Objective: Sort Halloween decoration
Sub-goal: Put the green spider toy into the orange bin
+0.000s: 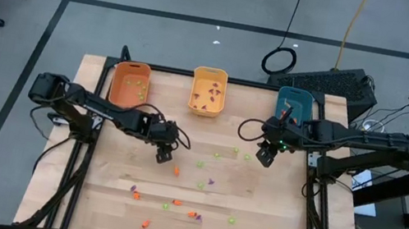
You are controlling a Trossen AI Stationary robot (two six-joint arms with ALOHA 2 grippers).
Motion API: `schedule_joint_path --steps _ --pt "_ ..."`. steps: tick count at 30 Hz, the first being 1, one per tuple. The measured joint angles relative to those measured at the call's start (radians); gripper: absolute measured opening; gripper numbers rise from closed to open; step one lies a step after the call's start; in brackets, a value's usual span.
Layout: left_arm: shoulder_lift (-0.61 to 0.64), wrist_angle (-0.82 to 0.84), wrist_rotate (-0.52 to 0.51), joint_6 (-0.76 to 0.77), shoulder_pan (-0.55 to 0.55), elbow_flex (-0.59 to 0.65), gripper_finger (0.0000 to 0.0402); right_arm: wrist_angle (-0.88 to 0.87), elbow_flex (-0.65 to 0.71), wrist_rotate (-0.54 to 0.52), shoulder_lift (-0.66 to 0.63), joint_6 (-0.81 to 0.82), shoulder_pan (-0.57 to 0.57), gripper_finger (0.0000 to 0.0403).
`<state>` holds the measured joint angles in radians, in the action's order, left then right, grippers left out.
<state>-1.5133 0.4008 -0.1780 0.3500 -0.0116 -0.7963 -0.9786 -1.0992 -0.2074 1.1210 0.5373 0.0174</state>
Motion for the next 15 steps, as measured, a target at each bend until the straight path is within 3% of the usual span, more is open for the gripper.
schedule_joint_path --steps 15 --pt "0.002 0.0 0.098 -0.202 0.174 0.021 0.0238 0.001 0.0 -0.004 0.0 -0.086 0.0 0.0155"
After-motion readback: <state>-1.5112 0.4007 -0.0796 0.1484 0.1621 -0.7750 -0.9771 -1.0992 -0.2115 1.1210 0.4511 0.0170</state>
